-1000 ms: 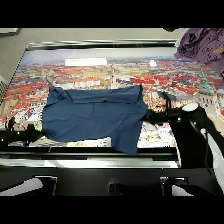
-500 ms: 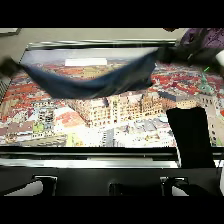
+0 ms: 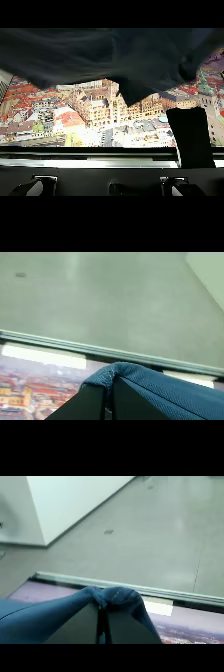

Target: Fold the clothes and pants, and hang the long-sleeved shirts on hangers.

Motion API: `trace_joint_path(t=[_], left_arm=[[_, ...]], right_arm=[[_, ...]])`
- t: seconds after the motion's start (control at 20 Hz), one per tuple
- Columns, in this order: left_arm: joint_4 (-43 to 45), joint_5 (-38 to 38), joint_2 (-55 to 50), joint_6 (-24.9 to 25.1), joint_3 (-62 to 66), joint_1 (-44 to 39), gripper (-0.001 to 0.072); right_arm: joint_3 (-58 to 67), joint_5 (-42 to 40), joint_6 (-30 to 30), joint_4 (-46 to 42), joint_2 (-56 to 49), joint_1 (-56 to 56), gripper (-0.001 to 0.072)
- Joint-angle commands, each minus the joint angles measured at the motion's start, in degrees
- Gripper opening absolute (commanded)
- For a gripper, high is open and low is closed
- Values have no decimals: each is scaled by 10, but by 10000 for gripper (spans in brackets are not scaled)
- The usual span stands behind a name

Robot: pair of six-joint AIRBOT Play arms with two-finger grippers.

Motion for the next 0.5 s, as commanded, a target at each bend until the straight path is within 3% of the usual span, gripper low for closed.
trace_joint_path(t=[0.0, 0.25, 0.45], left_arm=[[57, 1, 64, -43, -34, -1, 13], [57, -4, -4, -16, -50, -2, 14], [31, -21, -143, 56, -81, -3, 15]], right_arm=[[9, 21, 71, -41, 46, 0, 22], [-61, 18, 92, -15, -21, 0, 23], [-124, 21, 76, -7, -143, 2, 22]])
